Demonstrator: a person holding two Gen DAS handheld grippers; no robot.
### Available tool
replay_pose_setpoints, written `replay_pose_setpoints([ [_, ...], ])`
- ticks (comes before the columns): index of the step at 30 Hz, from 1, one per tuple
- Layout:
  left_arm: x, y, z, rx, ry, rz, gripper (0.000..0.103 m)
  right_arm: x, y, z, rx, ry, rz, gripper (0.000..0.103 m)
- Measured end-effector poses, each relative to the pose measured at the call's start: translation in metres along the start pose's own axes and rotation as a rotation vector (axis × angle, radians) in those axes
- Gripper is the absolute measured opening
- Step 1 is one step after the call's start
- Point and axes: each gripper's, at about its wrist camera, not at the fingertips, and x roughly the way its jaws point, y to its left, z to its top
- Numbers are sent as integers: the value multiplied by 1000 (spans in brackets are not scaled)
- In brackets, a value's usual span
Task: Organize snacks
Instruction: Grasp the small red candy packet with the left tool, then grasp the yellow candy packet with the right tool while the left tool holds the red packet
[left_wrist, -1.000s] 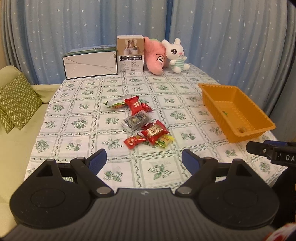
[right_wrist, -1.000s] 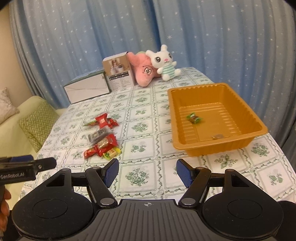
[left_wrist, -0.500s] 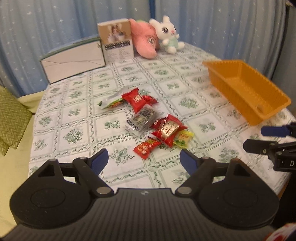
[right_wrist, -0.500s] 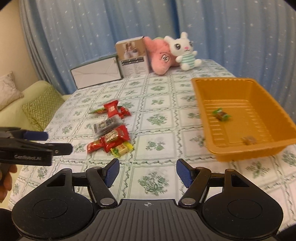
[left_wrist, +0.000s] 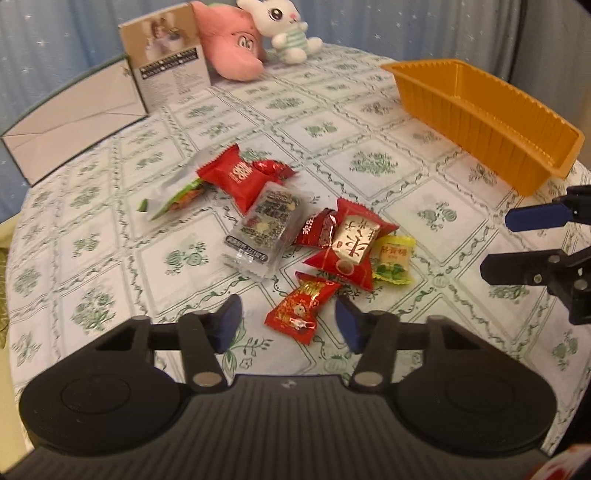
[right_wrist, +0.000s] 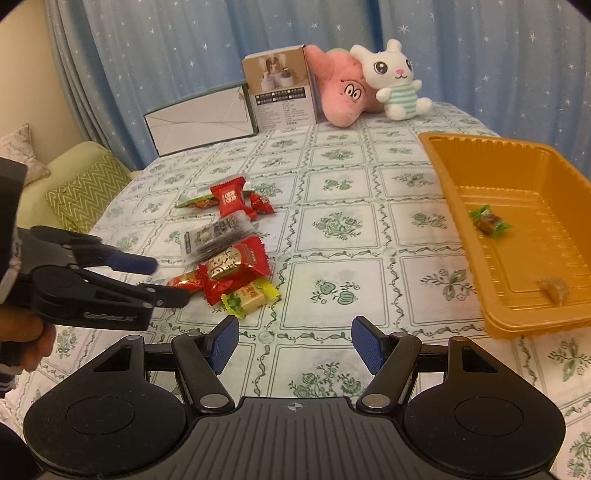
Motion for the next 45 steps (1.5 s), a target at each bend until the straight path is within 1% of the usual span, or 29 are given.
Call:
replay_pose_setpoints([
  [1,3,1,0,-4,2,-9,45,2,0,0,1,1,0,68],
  [4,8,5,0,-34,2,-35,35,8,0,1,3,7,-1,68],
  [5,8,5,0,-48,-3,-51,26,10,-1,1,5,10,-2,68],
  [6,8,4,-1,-61,-4,-57,26,12,-1,1,8,11,-2,68],
  [8,7,0,-1,-85,-4,-42,25,15,-1,2,11,13,-1,68],
  [10,5,0,-3,-137,-6,-30,24,19,1,3,14,16,8,68],
  [12,2,0,-4,-197,-21,-17,23,23,4,3,15,20,21,68],
  [17,-9,4,-5,-267,-71,19,22,34,15,5,10,15,45,68],
  [18,-11,6,-5,-280,-80,24,22,36,17,6,10,9,43,65],
  [19,-13,9,-5,-292,-89,31,22,38,19,8,10,2,38,59],
  [20,-15,11,-5,-300,-97,36,22,41,21,9,7,-3,25,56],
  [21,-17,12,-5,-306,-104,39,15,43,23,11,3,-8,9,54],
  [22,-17,14,-5,-313,-107,39,13,46,23,13,7,-14,1,53],
  [24,-17,16,-6,-323,-109,40,13,51,23,16,24,-12,-6,52],
  [26,-15,16,-7,-313,-97,46,13,57,27,18,18,-4,-14,52],
  [28,-14,15,-9,-301,-94,43,13,63,31,17,7,8,-26,52],
  [30,-15,15,-10,-298,-96,36,18,67,34,16,-3,5,-37,52],
  [32,-15,16,-12,-296,-98,31,20,71,40,15,-47,1,-57,52],
  [33,-15,17,-13,-300,-99,31,23,73,44,14,-87,2,-69,52],
  [35,-15,18,-14,-307,-101,28,25,75,51,12,-168,11,-84,52],
  [38,-15,17,-15,-304,-104,24,29,71,46,8,-183,28,-86,52],
  [41,-13,14,-16,-290,-97,23,39,63,40,6,-181,33,-96,52],
  [45,-11,9,-17,-244,-92,40,51,58,29,5,-162,30,-134,52],
])
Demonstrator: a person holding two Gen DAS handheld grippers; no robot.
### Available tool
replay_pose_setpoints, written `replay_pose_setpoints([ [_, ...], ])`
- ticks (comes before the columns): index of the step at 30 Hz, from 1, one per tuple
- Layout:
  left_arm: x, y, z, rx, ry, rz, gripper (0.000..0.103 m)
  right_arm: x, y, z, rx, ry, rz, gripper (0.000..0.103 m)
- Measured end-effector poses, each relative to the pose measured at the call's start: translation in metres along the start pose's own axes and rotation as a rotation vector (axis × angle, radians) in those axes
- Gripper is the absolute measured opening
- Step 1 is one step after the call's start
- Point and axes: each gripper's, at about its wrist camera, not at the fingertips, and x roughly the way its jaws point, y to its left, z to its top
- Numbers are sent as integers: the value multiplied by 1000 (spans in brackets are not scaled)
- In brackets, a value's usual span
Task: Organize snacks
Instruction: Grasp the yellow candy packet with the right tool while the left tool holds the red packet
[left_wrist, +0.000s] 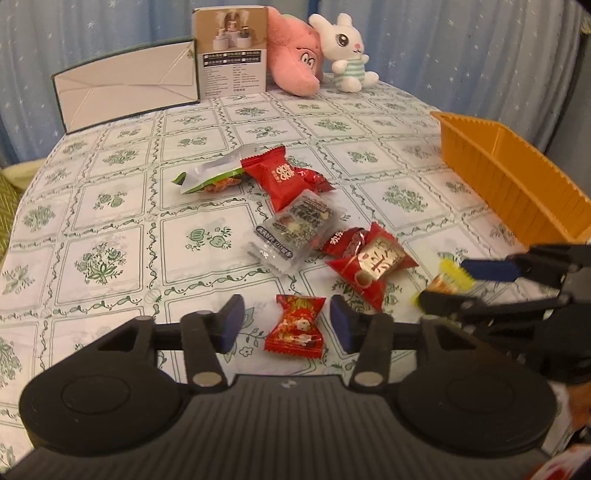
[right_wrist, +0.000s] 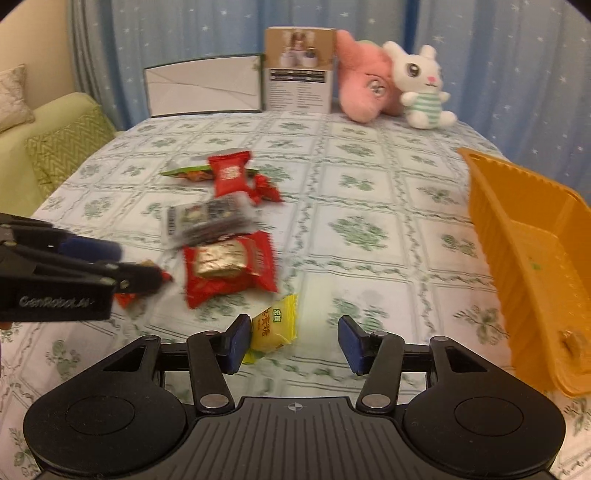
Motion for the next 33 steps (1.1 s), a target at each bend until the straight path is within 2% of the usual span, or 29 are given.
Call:
replay_pose_setpoints([
  [2,1,-2,-1,27,1,1,54,-3,-6,0,12,2,-17,52],
  [7,4,-4,-3,48,19,-9,54,-16,-15,-4,37,-8,-39,52],
  [10,4,-7,-4,47,24,-16,47,-21,-17,-10,37,-1,-34,52],
  [11,5,-8,-4,48,32,-19,40,-20,-16,-12,31,4,-33,52],
  [14,4,-13,-6,57,34,-6,31,-17,-15,-13,5,10,-24,53],
  [18,3,-20,-7,65,30,-15,29,-17,-9,-14,-11,30,22,52],
  [22,3,-21,-8,59,25,-13,29,-18,-10,-16,-29,21,-28,53],
  [27,2,-18,-8,36,17,-19,29,-17,-28,-13,47,9,-94,53],
  [29,2,-17,-9,23,12,-35,37,-19,-28,-12,53,-3,-76,53],
  [30,2,-17,-9,17,10,-38,47,-19,-26,-12,41,-9,-69,53],
  [32,3,-18,-9,20,9,-24,55,-17,-23,-11,25,-24,-49,53],
  [33,3,-18,-9,24,9,-16,55,-15,-23,-10,32,-26,-39,53],
])
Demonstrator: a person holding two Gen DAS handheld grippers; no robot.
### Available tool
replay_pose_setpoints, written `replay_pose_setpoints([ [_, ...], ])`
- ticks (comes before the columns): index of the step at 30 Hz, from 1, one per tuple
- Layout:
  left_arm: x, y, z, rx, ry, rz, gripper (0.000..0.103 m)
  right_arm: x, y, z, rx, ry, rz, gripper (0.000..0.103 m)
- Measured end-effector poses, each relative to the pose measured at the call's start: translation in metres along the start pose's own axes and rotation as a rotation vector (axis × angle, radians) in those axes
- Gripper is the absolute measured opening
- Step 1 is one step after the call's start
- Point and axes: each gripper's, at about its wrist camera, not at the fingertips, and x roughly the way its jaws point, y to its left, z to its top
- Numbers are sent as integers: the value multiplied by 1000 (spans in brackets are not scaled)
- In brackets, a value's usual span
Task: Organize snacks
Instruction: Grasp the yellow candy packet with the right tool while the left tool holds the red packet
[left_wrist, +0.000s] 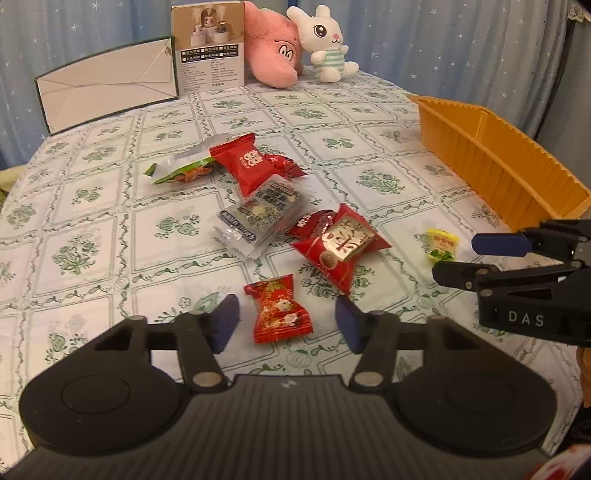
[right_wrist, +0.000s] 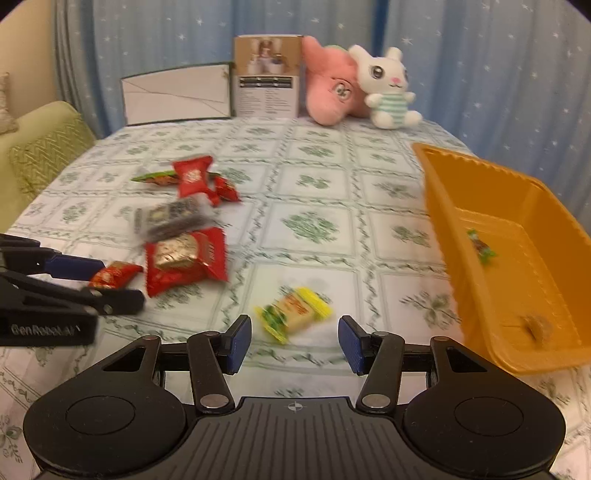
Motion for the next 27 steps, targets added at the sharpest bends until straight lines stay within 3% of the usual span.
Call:
replay_pose_setpoints([
  [5,-2,6,1,-34,-17,5,55,11,0,4,84,-1,54,52],
  [12,-2,6,0,-37,-13,9,55,18,7,8,31,-14,37,52],
  [17,-2,4,2,-43,-24,15,53,15,4,4,14,-21,20,27],
  [22,0,0,3,-49,-12,30,47,14,1,4,30,-24,34,26],
  [27,1,-3,3,-63,-4,52,28,13,2,4,39,-23,39,26],
])
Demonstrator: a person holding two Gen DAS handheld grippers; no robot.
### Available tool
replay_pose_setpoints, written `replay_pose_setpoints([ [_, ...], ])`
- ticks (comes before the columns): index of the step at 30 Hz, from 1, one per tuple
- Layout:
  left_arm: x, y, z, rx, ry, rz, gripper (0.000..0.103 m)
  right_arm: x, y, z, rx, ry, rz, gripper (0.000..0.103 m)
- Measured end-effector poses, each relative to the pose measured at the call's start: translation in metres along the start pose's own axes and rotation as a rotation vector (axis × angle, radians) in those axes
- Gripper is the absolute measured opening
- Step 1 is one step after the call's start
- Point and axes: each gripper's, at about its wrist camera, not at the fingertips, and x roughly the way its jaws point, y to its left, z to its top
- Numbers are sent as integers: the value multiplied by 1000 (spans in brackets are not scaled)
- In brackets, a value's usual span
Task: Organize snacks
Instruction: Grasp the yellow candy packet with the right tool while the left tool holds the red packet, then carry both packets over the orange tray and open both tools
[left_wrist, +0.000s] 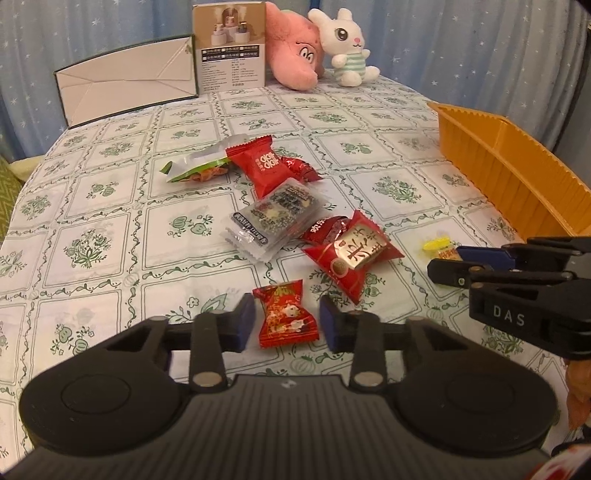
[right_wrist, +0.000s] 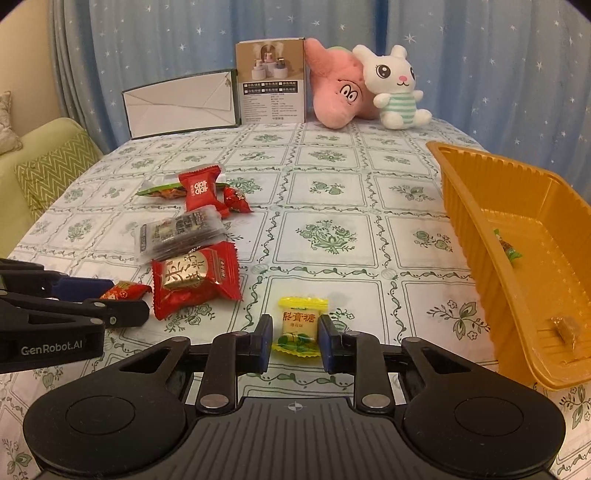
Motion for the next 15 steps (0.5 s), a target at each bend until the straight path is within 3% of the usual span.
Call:
replay_pose_setpoints([
  [15,-9,-14,-3,-23,-16,59,21,-12,-2,0,3,-23,5,26],
])
